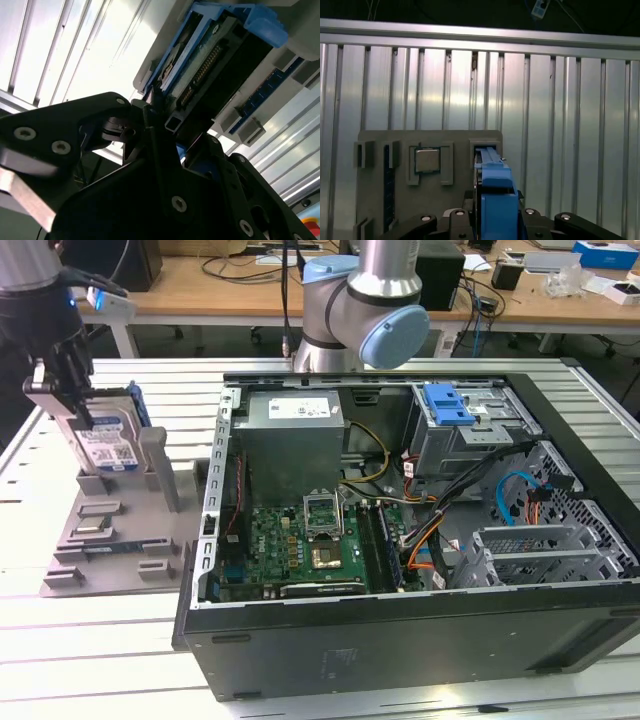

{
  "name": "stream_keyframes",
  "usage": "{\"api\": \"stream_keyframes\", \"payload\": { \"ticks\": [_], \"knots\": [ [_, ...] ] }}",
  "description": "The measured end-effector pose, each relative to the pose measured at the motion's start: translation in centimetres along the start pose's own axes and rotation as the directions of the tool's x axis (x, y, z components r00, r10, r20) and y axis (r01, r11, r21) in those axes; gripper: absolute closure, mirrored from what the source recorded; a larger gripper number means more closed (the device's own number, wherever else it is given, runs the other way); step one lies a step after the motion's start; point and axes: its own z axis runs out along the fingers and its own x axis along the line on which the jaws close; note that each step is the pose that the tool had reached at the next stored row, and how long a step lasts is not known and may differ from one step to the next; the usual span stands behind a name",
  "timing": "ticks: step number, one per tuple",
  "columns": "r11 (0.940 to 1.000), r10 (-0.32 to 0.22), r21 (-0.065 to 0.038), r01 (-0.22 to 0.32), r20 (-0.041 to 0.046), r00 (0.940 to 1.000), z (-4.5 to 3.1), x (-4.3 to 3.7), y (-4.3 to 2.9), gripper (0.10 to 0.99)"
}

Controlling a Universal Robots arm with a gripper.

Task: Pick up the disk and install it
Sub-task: 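Pick up the disk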

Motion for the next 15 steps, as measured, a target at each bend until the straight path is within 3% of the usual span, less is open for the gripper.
{"api": "stream_keyframes", "payload": {
  "ticks": [3, 4, 8, 15],
  "knots": [
    [1.0, 0.0, 0.0, 0.0, 0.0, 1.0, -0.68, -0.04, 0.03, 0.718],
    [1.0, 0.0, 0.0, 0.0, 0.0, 1.0, -1.3, -0.06, 0.05, 0.718],
    [1.0, 0.0, 0.0, 0.0, 0.0, 1.0, -2.43, -0.12, 0.1, 0.718],
    [1.0, 0.0, 0.0, 0.0, -0.0001, 1.0, -4.0, -0.2, 0.16, 0.718]
  ]
}}
